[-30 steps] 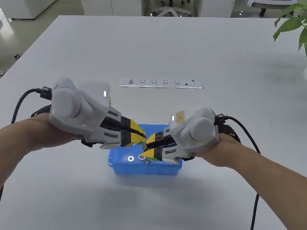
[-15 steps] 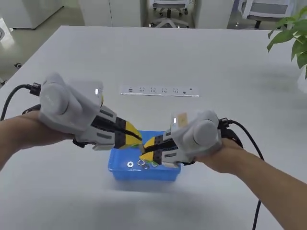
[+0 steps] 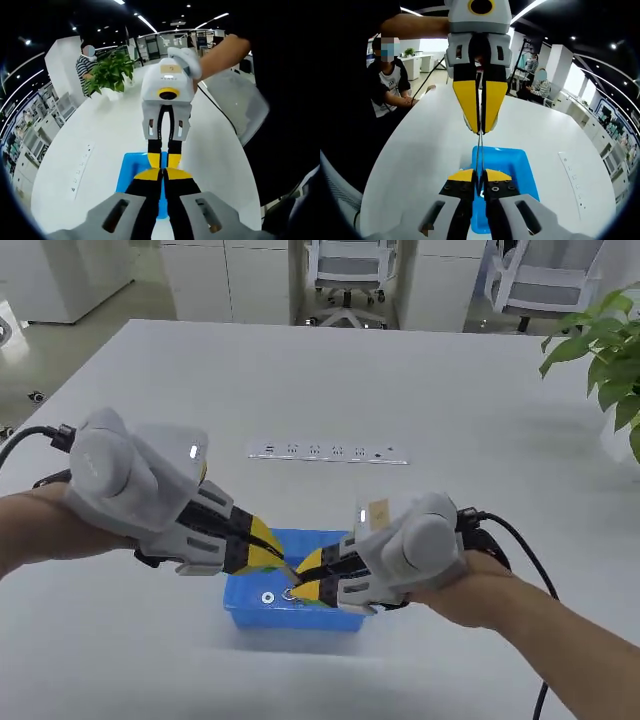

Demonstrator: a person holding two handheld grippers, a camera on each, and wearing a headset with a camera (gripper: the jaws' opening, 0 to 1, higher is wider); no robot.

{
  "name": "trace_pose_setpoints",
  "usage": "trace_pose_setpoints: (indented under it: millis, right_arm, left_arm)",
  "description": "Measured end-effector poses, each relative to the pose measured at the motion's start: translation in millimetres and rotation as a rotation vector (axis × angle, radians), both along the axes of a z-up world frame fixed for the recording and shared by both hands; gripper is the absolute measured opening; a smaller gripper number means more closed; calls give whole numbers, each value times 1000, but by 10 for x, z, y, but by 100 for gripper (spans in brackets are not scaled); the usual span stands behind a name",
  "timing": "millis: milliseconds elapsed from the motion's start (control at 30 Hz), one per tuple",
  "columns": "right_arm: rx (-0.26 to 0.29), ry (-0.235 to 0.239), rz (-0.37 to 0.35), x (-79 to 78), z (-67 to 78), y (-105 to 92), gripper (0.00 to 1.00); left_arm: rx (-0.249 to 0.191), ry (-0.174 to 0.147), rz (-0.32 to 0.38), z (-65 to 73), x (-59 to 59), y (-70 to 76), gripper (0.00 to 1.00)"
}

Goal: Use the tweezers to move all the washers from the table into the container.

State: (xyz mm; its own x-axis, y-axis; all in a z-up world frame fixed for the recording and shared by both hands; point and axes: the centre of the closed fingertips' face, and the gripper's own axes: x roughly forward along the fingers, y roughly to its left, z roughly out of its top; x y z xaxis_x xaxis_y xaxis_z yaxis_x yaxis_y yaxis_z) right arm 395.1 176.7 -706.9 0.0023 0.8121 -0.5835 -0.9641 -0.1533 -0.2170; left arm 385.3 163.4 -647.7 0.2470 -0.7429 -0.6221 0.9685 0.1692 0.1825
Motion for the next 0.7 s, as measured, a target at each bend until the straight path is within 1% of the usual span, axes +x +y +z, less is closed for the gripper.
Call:
trace_pose_setpoints:
  millis: [133,167,333,400,433,533,700]
  right_arm:
    - [-30,-5,13,-84,-47,-37,7]
    - [-45,-12,20,-115,-72,-52,7]
    - [-74,-11,37,-225,-152,-94,7]
    - [-86,-20,47,-265,-198,-107,7]
    - [-91,-22,50,-284,-217,-110,7]
    - [-112,-18,59,-346,-309,-126,7]
    - [-138,-8,60,-419,-438,-156,7]
  left_arm:
    - [7,14,4,-76,-89,20,6]
    - [16,16,5,-116,-121,31,6]
    - [25,30,15,-244,-237,61,6]
    - [28,45,27,-313,-275,78,6]
    - [31,47,30,-344,-288,86,6]
    - [45,65,40,-482,-349,111,6]
    - [49,89,53,-635,-422,107,6]
